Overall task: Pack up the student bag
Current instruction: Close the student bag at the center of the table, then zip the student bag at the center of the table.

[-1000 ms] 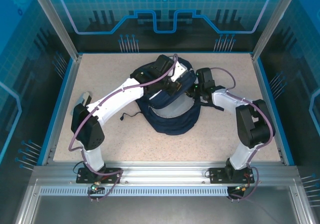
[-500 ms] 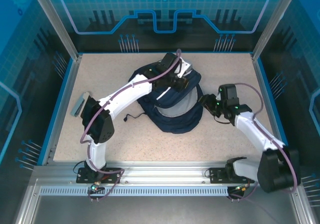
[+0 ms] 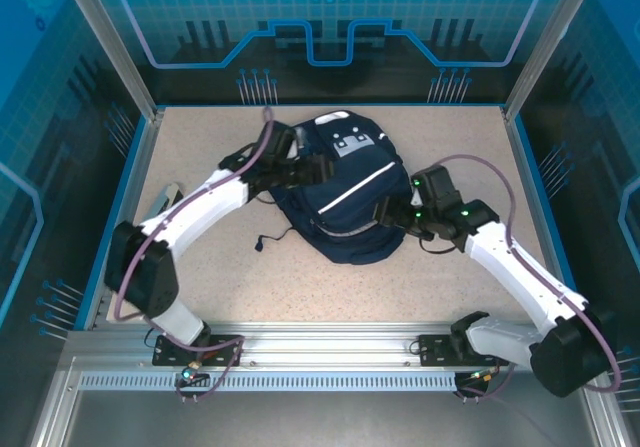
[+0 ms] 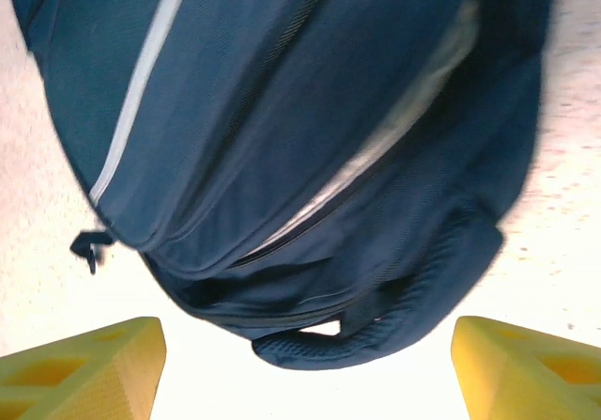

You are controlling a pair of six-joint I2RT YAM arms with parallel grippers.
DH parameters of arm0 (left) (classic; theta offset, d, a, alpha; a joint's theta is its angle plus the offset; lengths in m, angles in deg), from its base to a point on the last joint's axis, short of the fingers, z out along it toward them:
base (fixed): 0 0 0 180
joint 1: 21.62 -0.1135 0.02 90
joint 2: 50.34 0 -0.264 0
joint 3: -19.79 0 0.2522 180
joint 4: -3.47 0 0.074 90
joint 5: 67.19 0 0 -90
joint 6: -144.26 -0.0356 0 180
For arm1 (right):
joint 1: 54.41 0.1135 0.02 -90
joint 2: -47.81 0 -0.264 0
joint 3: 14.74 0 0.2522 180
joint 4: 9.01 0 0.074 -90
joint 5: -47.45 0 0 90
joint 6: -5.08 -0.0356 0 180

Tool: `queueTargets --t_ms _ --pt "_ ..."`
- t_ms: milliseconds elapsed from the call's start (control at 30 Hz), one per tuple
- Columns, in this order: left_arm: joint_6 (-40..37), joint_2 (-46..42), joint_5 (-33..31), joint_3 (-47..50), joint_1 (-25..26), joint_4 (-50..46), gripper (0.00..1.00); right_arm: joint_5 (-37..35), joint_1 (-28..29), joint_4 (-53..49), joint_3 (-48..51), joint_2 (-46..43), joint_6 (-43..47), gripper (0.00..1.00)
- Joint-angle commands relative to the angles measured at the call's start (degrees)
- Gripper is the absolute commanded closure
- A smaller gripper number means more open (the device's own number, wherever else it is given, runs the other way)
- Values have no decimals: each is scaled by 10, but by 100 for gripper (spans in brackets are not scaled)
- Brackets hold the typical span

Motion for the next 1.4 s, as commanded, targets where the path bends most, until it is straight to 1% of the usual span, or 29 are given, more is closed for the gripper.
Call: queueTargets --t_ms 0,67,133,233,300,400,533,600,733,800,867,1067,1133,1200,1300,1367 --pt "109 -50 32 73 -13 29 25 -25 50 -8 -20 39 -11 19" --pt "144 -69 37 111 -18 44 32 -30 75 0 -31 65 -24 19" --pt "180 -81 37 144 -21 63 42 -32 95 6 -41 87 -31 19" --pt "228 -86 37 191 -23 108 63 -37 117 11 -55 111 -39 19" --pt "243 -76 43 206 -26 122 69 -38 125 11 -63 122 -42 19" --pt "246 -66 47 227 -26 142 71 -41 132 9 -70 126 -45 19" --pt "248 -49 82 249 -29 205 67 -44 135 6 -75 126 -44 19" --pt "245 -32 92 246 -29 217 66 -44 136 4 -77 127 -44 19" --pt "244 -1 105 242 -29 243 68 -45 137 1 -82 128 -45 19" --pt "244 13 117 241 -29 271 68 -46 138 0 -81 126 -45 19" --pt "246 26 121 235 -29 275 66 -47 139 -1 -81 125 -45 19" --pt "247 44 139 236 -29 311 67 -62 145 -10 -86 127 -37 19" --pt "244 44 145 236 -29 323 72 -72 151 -17 -90 131 -35 19" --pt "243 42 154 235 -29 337 79 -85 159 -23 -94 136 -33 19" --pt "250 34 171 234 -29 355 87 -109 175 -34 -104 144 -29 19" --pt "260 27 189 234 -28 373 90 -138 195 -46 -118 155 -19 20"
